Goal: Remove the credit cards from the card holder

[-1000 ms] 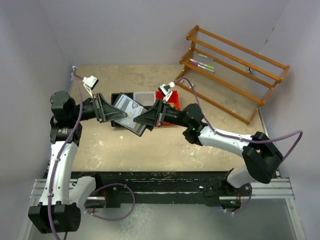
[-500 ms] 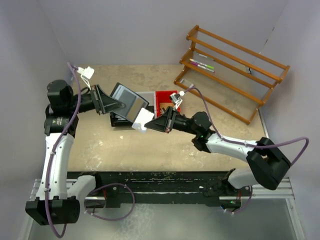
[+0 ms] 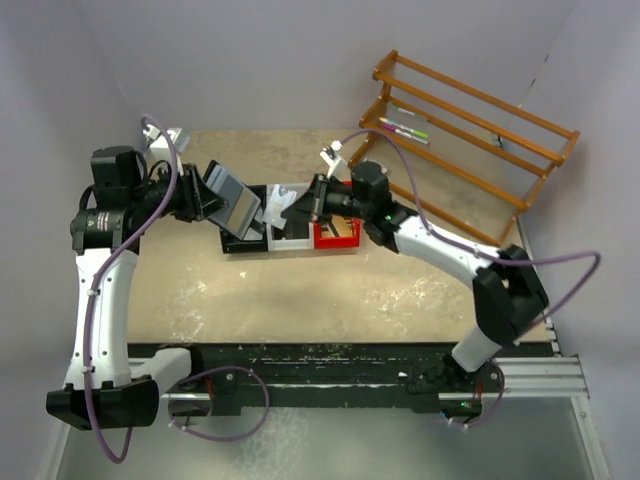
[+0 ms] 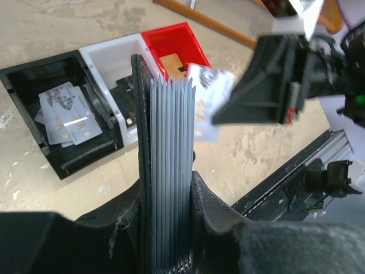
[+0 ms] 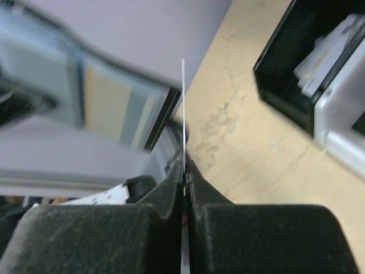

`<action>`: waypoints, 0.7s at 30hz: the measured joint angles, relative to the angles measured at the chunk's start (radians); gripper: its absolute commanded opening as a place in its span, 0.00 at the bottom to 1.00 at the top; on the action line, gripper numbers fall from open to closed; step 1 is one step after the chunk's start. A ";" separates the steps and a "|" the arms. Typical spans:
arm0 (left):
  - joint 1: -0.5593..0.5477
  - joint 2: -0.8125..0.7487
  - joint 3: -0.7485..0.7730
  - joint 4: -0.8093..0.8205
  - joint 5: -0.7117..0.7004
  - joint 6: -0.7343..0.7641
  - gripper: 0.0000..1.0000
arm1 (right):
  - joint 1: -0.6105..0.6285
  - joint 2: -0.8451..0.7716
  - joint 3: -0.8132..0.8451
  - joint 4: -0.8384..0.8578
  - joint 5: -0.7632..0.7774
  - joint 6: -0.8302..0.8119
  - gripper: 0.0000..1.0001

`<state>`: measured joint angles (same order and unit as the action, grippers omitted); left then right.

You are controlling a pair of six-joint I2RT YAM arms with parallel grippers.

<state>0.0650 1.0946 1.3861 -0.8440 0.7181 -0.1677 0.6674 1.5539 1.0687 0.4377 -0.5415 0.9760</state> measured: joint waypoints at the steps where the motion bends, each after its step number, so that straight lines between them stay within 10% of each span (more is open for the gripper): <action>1: 0.000 -0.001 0.007 -0.022 -0.006 0.016 0.12 | 0.000 0.052 0.069 -0.043 0.004 -0.031 0.00; 9: 0.000 -0.082 0.030 -0.127 0.008 0.084 0.11 | 0.010 0.490 0.532 -0.254 0.035 -0.167 0.00; 21: 0.000 -0.121 0.025 -0.193 0.189 0.097 0.11 | 0.072 0.808 0.795 -0.379 0.029 -0.172 0.00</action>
<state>0.0650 0.9737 1.4109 -1.0367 0.9070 -0.0711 0.7399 2.3623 1.8633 0.0589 -0.5129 0.8043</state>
